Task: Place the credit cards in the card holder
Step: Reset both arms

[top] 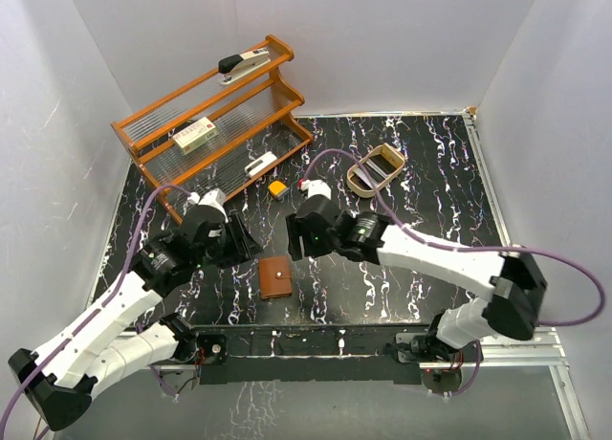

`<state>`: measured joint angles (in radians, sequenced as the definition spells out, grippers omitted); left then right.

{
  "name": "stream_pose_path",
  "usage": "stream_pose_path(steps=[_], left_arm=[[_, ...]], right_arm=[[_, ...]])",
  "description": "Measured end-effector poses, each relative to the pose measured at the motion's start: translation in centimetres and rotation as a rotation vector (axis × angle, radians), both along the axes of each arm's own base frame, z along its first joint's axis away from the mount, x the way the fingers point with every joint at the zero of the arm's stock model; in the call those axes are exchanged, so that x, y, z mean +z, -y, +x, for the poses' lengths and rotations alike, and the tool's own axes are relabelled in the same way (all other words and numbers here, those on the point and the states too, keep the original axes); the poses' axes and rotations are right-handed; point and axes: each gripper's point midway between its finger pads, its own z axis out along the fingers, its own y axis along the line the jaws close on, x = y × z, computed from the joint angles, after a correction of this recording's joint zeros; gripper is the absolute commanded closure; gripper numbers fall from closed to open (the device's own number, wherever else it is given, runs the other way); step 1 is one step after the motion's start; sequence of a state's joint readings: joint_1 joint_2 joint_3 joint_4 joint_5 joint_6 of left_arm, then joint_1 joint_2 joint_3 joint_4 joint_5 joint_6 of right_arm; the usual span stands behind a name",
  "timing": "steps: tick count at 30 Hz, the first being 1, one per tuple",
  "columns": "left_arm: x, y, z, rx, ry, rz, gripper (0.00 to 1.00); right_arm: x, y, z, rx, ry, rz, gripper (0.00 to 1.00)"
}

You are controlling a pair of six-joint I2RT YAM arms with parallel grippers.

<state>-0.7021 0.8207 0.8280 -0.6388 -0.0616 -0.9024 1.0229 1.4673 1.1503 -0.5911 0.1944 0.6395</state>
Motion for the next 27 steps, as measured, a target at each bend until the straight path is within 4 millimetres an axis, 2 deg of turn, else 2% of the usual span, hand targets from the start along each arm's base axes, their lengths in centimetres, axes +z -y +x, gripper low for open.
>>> stream_pose_path(steps=[2,4,5,6,7,10,13,15,18,22,27], left_arm=[[0.9,-0.1,0.0,-0.014,0.019,0.005,0.50],[2.1,-0.1,0.1,-0.025,0.042,0.007,0.43],[2.9,-0.2,0.2,-0.030,0.059,0.006,0.36],[3.7,-0.2,0.3,-0.032,0.073,0.004,0.12],[4.7,-0.2,0.4,-0.036,0.094,0.000,0.03],[8.1,-0.5,0.7,-0.035,0.172,-0.020,0.01],[10.4,-0.9,0.8,-0.027,0.229,-0.039,0.01],[11.5,-1.2,0.6,-0.027,0.259,-0.048,0.01],[12.1,-1.6,0.3,-0.029,0.280,-0.055,0.01],[11.6,-2.0,-0.2,-0.031,0.290,-0.056,0.01],[10.2,-2.5,-0.8,-0.031,0.281,-0.052,0.01]], right_arm=[[2.6,0.5,0.1,-0.003,0.054,0.047,0.04],[4.5,1.0,0.2,-0.009,0.096,0.080,0.02],[5.6,1.5,0.3,-0.013,0.123,0.091,0.02],[6.3,1.7,0.3,-0.016,0.139,0.100,0.02],[7.3,2.0,0.4,-0.024,0.160,0.112,0.02],[10.5,2.8,0.6,-0.046,0.221,0.163,0.02],[13.4,3.7,0.4,-0.058,0.275,0.223,0.02],[15.1,4.6,0.0,-0.063,0.307,0.267,0.02],[17.0,5.4,-0.4,-0.074,0.347,0.330,0.02],[17.2,6.4,-0.7,-0.093,0.370,0.359,0.02],[15.5,6.5,-0.7,-0.106,0.346,0.342,0.02]])
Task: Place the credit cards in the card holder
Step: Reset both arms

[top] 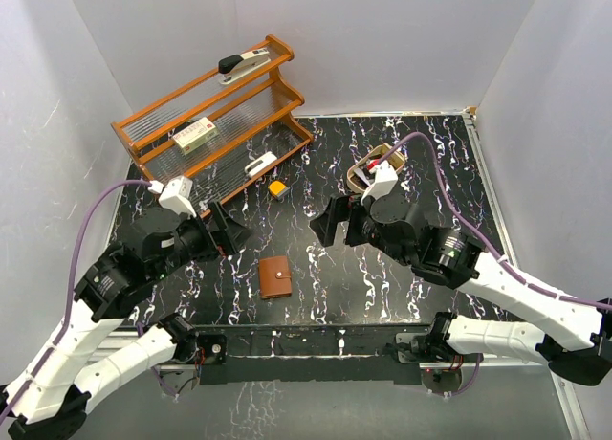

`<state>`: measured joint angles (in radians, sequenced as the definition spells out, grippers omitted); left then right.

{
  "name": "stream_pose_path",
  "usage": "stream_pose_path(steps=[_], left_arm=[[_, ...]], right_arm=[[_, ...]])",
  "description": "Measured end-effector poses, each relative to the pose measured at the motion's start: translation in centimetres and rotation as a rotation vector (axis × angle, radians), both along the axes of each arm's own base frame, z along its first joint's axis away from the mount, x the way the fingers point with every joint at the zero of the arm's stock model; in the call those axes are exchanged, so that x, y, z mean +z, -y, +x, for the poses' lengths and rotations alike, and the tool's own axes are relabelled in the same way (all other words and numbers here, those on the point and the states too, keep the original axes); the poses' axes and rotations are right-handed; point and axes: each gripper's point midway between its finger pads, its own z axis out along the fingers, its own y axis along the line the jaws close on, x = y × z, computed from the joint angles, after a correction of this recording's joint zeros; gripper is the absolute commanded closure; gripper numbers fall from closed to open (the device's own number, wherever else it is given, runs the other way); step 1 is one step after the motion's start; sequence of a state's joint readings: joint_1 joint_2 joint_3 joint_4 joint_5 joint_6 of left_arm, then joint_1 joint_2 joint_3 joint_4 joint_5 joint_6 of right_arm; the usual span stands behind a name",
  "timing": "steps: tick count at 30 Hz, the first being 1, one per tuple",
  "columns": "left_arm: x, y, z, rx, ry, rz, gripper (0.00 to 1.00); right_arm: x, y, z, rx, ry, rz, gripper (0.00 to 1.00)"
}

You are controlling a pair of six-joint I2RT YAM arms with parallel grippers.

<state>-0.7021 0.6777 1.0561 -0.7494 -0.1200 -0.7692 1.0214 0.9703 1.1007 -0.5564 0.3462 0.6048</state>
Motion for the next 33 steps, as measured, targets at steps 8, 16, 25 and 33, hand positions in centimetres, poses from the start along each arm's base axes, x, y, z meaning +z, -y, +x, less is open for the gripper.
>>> stream_pose_path(steps=[8,16,25,33], left_arm=[[1.8,-0.3,-0.1,-0.036,0.105,-0.007,0.01],[3.1,0.9,0.9,-0.097,0.139,0.045,0.01],[3.3,1.1,1.1,-0.106,0.147,0.046,0.01],[4.6,0.8,0.9,-0.100,0.197,0.018,0.01]], right_arm=[[-0.3,0.1,0.1,-0.032,-0.023,0.024,0.02],[0.5,0.7,0.0,-0.054,-0.018,0.059,0.02],[0.8,0.7,0.0,-0.058,-0.020,0.074,0.02],[1.0,0.7,0.0,-0.057,-0.018,0.081,0.02]])
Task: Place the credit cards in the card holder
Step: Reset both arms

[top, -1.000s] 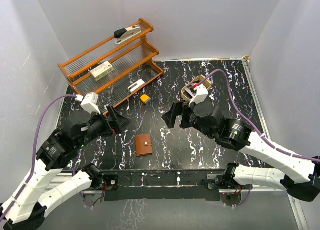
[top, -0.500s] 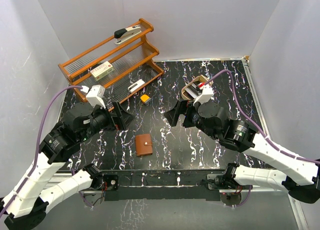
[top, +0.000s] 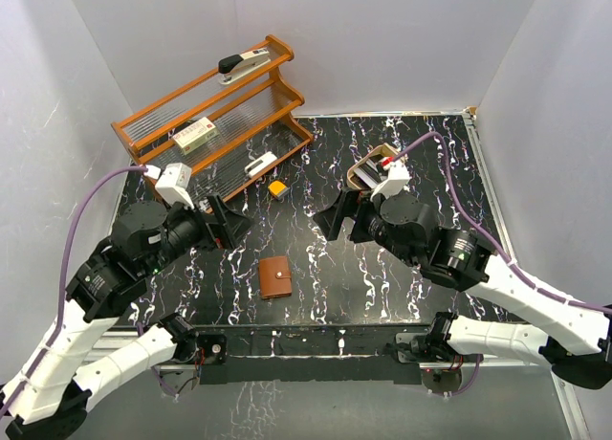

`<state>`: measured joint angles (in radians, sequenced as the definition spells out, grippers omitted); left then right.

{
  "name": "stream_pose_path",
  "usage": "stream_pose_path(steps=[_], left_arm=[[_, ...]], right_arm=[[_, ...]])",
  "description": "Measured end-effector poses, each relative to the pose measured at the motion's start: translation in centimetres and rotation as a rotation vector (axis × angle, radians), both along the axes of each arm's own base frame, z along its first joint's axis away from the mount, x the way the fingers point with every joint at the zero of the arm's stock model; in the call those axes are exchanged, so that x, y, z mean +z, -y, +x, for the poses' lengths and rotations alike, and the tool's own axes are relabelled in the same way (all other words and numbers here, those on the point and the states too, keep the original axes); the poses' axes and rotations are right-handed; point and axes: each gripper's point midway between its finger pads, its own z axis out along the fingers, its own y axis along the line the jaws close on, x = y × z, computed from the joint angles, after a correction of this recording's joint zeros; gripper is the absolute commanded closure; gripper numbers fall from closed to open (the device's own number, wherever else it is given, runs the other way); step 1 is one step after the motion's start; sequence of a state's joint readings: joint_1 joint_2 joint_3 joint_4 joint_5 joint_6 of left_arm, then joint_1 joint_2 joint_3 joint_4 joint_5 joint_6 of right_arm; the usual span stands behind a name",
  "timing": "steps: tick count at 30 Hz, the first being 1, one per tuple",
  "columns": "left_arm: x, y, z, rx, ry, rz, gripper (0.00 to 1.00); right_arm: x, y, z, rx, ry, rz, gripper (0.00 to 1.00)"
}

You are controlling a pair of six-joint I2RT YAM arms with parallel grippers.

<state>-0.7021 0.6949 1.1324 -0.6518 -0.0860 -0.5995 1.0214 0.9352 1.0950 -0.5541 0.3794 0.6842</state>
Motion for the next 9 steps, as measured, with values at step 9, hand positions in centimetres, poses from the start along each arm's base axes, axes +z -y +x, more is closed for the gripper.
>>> stream_pose_path(steps=[9], left_arm=[[0.15,-0.08,0.17,0.007,0.010,0.001,0.01]], right_arm=[[1.09,0.12,-0.10,-0.002,0.013,0.034,0.02]])
